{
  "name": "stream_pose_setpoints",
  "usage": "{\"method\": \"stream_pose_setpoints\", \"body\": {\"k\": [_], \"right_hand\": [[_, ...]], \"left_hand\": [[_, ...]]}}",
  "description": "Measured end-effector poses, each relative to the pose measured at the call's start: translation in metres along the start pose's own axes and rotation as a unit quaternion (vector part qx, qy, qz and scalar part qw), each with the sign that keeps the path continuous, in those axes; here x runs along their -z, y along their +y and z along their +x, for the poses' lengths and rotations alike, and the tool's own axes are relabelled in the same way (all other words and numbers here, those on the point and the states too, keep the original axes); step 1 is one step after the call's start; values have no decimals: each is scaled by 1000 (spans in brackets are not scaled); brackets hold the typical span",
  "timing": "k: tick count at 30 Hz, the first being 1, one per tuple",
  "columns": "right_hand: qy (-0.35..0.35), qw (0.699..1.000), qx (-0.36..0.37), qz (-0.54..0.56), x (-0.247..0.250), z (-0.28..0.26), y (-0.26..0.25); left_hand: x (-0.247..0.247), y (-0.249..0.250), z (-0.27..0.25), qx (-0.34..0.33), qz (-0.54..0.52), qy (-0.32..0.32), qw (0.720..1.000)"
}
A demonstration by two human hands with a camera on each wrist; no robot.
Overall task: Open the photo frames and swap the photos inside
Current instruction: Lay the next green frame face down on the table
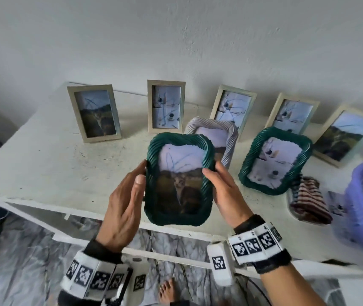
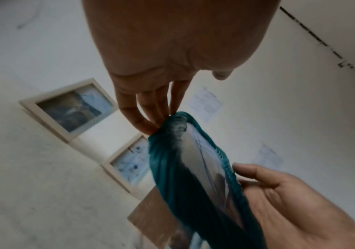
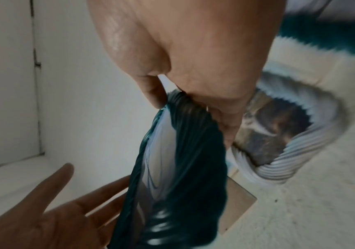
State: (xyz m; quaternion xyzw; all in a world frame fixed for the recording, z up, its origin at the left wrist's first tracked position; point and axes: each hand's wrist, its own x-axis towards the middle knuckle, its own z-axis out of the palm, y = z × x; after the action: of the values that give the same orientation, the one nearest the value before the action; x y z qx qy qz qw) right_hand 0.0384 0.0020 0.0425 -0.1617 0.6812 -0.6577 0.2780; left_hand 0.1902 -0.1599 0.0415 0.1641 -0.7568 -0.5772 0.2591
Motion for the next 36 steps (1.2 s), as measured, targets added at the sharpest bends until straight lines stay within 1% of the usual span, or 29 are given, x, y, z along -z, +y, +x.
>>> {"method": "stream_pose_setpoints", "body": {"k": [2, 3, 5, 7, 8, 9, 11, 13, 15, 17, 19, 20, 22, 24, 26, 28, 30, 32, 34, 36], "right_hand": [[29, 995, -18, 92, 25, -13, 10], [57, 991, -30, 116, 36, -18, 15], [102, 985, -33, 133, 58, -27, 25], [116, 978, -41, 168, 73, -37, 29], [114, 975, -42, 185, 78, -40, 31], [112, 975, -39, 187, 82, -44, 31], [117, 984, -14, 134, 89, -50, 28], [123, 987, 9, 105, 94, -57, 27], [104, 988, 25, 113, 96, -65, 27], [100, 987, 3, 125, 101, -72, 27], [79, 975, -21, 209, 104, -78, 21], [68, 972, -14, 226, 107, -81, 17], [81, 984, 5, 157, 111, -81, 15], [102, 993, 8, 56, 115, -75, 25], [113, 994, -2, -8, 119, -73, 37], [127, 991, -9, -26, 121, -75, 47], [166, 985, -8, -49, 127, -79, 54], [200, 973, -6, -111, 135, -83, 60], [206, 961, -10, -185, 142, -84, 66], [196, 946, -13, -257, 146, -82, 73]], "left_hand": [[-20, 9, -7, 7, -12, -36, 999], [-30, 11, -8, 5, -2, -50, 999], [-53, 12, -8, 8, 16, -81, 997], [-77, 12, -6, 15, 35, -96, 995], [-86, 13, -5, 14, 64, -95, 993], [-95, 14, -4, 16, 105, -101, 989], [-114, 18, -5, 40, 190, -131, 972], [-132, 22, -7, 74, 217, -156, 961], [-149, 23, -9, 82, 199, -168, 962], [-164, 24, -11, 87, 160, -170, 969], [-171, 29, -10, 93, 110, -184, 972], [-173, 30, -9, 89, 64, -194, 975], [-173, 35, -10, 97, -50, -218, 970], [-171, 32, -13, 141, -165, -230, 949], [-171, 26, -19, 152, -236, -236, 930], [-169, 21, -22, 157, -266, -209, 928], [-162, 15, -22, 172, -257, -142, 940], [-152, 5, -22, 197, -239, -88, 947], [-143, -10, -22, 205, -173, -78, 960], [-140, -25, -23, 202, -55, -86, 974]]}}
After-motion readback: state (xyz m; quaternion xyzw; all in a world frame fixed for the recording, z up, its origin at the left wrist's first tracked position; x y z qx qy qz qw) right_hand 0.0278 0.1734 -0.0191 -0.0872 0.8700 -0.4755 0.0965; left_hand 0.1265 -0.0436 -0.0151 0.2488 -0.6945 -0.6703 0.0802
